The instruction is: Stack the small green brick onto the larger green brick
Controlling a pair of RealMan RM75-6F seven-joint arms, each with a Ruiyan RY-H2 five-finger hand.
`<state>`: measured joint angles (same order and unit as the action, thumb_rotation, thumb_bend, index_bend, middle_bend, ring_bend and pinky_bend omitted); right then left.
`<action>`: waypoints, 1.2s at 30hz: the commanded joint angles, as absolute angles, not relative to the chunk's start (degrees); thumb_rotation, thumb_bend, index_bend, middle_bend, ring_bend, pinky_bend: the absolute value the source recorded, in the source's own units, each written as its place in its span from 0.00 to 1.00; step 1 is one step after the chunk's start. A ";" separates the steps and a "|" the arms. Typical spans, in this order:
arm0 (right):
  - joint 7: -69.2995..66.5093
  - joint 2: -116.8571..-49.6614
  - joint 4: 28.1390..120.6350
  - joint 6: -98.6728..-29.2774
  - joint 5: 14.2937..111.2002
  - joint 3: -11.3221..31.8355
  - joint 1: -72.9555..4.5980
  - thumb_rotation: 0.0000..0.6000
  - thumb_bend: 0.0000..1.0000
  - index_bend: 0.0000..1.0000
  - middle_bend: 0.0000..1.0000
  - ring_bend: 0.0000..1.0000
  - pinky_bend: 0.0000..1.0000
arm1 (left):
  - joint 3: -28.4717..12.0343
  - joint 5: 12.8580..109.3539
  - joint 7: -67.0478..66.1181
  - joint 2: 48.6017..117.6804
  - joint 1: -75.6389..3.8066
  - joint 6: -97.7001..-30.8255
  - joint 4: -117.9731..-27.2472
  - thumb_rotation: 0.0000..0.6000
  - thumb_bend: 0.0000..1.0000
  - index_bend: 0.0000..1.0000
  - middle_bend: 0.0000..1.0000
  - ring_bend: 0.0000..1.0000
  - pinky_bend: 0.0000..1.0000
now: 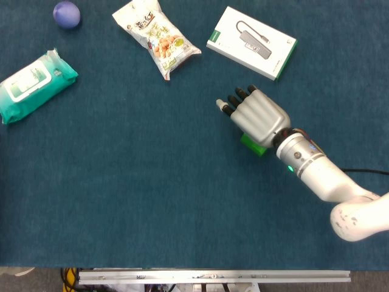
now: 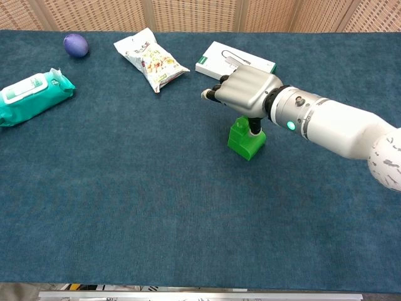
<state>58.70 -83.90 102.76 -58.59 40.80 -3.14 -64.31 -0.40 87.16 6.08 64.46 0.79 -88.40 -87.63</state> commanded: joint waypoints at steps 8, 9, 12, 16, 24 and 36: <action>49.98 -74.68 108.78 -65.46 48.15 -2.40 -57.95 1.00 0.02 0.15 0.27 0.17 0.27 | -1.39 86.07 6.24 64.03 0.53 -88.51 -87.73 1.00 0.23 0.09 0.21 0.21 0.20; 48.91 -73.52 109.27 -66.23 49.09 -2.64 -56.99 1.00 0.04 0.17 0.28 0.18 0.28 | -1.45 86.01 6.23 63.96 0.49 -88.48 -87.76 1.00 0.23 0.09 0.21 0.21 0.20; 45.11 -69.76 110.18 -69.69 53.39 -3.67 -53.22 1.00 0.10 0.25 0.32 0.21 0.30 | -1.62 85.80 5.99 63.83 0.41 -88.45 -87.85 1.00 0.23 0.09 0.21 0.21 0.20; 40.39 -66.69 107.41 -77.09 61.66 -5.89 -46.51 1.00 0.15 0.38 0.36 0.23 0.33 | -1.89 85.55 5.17 63.80 -0.05 -87.93 -88.12 1.00 0.23 0.08 0.21 0.21 0.20; 31.46 -62.90 103.97 -86.93 69.08 -8.60 -34.53 1.00 0.16 0.41 0.39 0.24 0.34 | -2.15 86.33 2.41 64.05 -1.13 -87.52 -89.22 1.00 0.23 0.09 0.21 0.21 0.21; 25.80 -57.79 103.16 -94.08 76.91 -12.42 -20.73 1.00 0.16 0.43 0.42 0.26 0.36 | -1.52 89.30 -2.56 65.41 -0.96 -90.11 -90.98 1.00 0.23 0.09 0.21 0.21 0.20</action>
